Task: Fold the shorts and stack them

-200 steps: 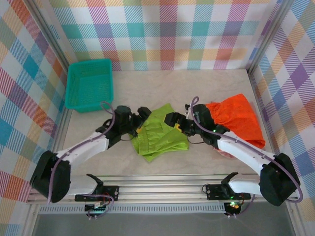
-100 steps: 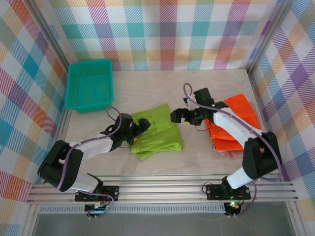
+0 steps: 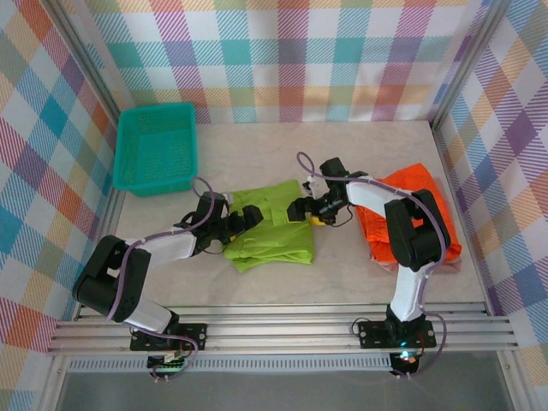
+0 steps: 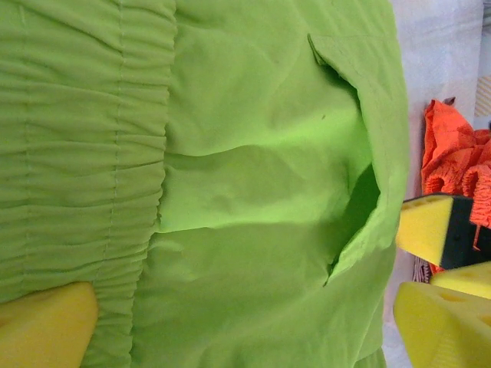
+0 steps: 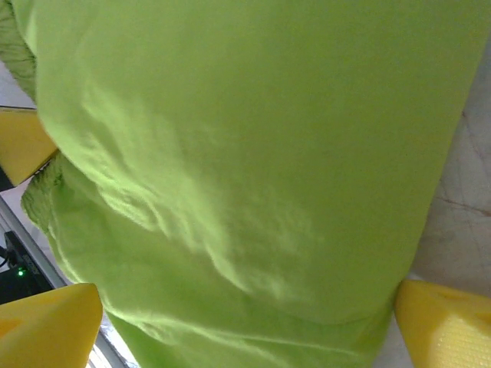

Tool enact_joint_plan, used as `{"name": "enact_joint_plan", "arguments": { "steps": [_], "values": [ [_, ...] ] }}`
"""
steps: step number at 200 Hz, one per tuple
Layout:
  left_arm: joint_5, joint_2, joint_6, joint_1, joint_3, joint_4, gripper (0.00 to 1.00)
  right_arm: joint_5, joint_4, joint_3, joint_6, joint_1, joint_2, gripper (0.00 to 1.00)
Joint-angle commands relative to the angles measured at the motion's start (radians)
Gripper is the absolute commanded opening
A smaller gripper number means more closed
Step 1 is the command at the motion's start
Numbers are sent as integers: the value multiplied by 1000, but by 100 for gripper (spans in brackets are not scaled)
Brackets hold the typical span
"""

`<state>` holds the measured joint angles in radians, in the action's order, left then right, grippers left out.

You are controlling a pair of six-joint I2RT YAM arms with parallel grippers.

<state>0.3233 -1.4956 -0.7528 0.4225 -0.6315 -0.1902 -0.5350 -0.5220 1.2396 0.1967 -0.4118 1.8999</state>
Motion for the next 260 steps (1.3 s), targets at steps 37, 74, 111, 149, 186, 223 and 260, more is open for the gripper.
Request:
{"name": "enact_joint_plan", "arguments": {
  "steps": [37, 74, 111, 149, 186, 223, 260],
  "values": [
    [-15, -71, 29, -10, 59, 176, 100, -35, 99, -8, 68, 4, 36, 93],
    [-17, -70, 25, -11, 58, 173, 100, 15, 88, 2, 79, 5, 54, 91],
    [-17, -71, 21, -10, 60, 169, 100, 6, 106, 7, 105, 4, 71, 85],
    [-15, -83, 14, -10, 52, 164, 100, -7, 110, 29, 130, -30, 119, 71],
    [-13, -82, 11, -10, 51, 163, 100, -31, 147, 25, 161, -54, 119, 54],
    [-16, -64, 3, -11, 55, 157, 100, -14, 139, 35, 158, -65, 120, 30],
    [-31, 22, -9, -11, 59, 156, 100, 55, 93, 41, 123, -72, 56, 0]
  ]
}}
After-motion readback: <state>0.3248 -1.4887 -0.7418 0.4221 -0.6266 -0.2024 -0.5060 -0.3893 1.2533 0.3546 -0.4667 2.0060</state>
